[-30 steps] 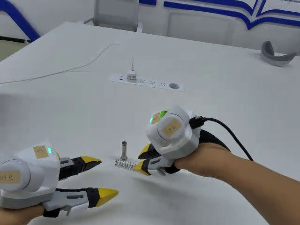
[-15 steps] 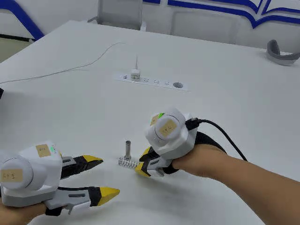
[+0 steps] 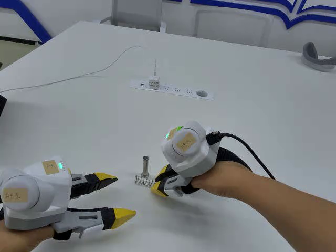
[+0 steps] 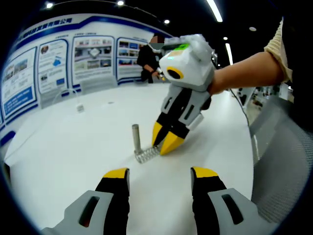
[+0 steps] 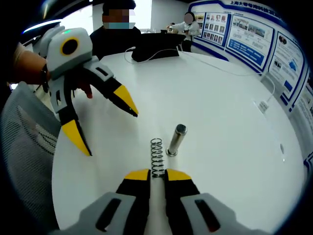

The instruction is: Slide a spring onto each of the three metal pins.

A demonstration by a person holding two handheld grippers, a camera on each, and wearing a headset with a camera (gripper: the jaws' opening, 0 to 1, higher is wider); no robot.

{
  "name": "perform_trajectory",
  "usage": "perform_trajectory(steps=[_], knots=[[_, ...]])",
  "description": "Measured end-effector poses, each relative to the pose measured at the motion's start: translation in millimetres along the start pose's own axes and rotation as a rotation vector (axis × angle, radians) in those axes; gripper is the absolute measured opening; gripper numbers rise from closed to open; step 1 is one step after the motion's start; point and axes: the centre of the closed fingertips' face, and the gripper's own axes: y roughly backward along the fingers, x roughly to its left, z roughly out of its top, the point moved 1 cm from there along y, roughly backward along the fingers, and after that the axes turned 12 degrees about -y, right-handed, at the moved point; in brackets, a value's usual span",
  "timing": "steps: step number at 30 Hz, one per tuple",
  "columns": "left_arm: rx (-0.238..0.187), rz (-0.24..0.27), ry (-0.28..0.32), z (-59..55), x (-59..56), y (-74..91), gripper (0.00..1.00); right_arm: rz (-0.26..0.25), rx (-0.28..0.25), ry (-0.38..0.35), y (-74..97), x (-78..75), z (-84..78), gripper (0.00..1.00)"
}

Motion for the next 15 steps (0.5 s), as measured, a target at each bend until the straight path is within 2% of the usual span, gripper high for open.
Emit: perform_trajectory(steps=[7,15], knots=[[0.001,0.003,-0.001,-0.1,0.8,1.0,0.51,0.010,0.004,0.008,0.2,3.5,-0.1,0.12],[0.003,-0.005,-0.005,1.7,-1.9,-1.0,0.51,0.016,0.007,0.025,8.9,9.8,-2.9,0.11]])
